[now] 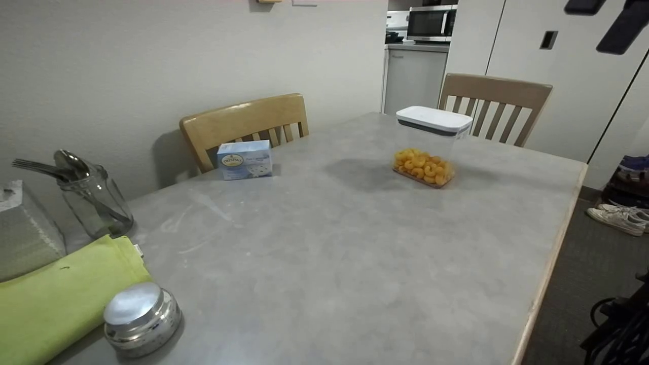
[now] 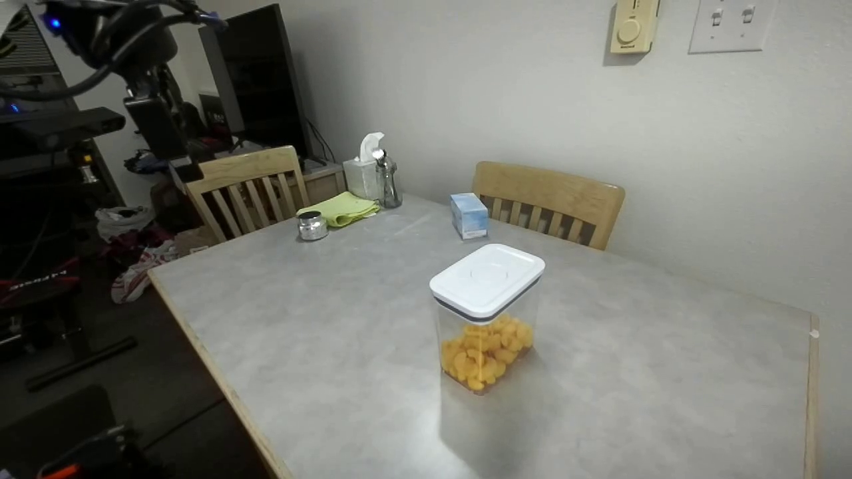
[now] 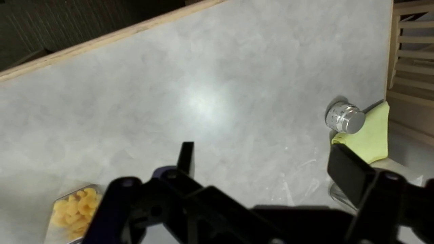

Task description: Press the button atop the lid and then put the lid on the table

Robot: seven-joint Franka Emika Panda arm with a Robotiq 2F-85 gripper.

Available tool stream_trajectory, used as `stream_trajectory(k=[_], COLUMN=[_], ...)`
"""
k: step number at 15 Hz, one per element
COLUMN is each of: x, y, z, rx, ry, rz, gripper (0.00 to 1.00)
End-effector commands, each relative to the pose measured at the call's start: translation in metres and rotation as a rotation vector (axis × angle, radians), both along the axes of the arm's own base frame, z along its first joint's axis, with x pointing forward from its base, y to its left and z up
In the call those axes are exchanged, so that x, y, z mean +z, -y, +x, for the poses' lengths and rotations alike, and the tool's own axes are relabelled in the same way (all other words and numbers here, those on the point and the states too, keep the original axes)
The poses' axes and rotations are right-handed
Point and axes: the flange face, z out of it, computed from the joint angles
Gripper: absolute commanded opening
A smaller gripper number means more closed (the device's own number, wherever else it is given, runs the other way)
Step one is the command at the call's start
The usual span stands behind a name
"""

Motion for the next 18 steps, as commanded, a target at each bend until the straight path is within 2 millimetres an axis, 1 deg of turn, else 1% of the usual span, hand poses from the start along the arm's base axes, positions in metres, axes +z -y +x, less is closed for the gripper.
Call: stream_trajectory(k=[1, 2, 3, 5, 7, 10, 12, 14, 15, 16, 18], x=[0.002, 0.003, -0.001, -0.008, -0.010, -0.009, -0.012, -0.017, -0.009, -0.012, -0.018], y=[-0.001, -0.002, -0.002, 0.008, 0.022, 0.045, 0.060, 0.074, 0.058, 0.064, 0.070], z=[-0.001, -0.001, 0.000, 0.010, 0.026, 0.059, 0.082, 0.105, 0.077, 0.087, 0.099], rx=[0.003, 0.005, 0.010, 0.032, 0.069, 0.131, 0.144, 0.127, 0.119, 0.116, 0.116], ry=[0.003, 0.006, -0.005, -0.036, -0.026, 0.051, 0.099, 0.133, 0.123, 0.128, 0.120], rz=[-0.003, -0.004, -0.013, -0.053, -0.128, -0.253, -0.289, -0.277, -0.269, -0.274, -0.277], gripper=[1.00, 1.00, 1.00, 1.00, 1.00, 1.00, 1.00, 1.00, 1.00, 1.00, 1.00])
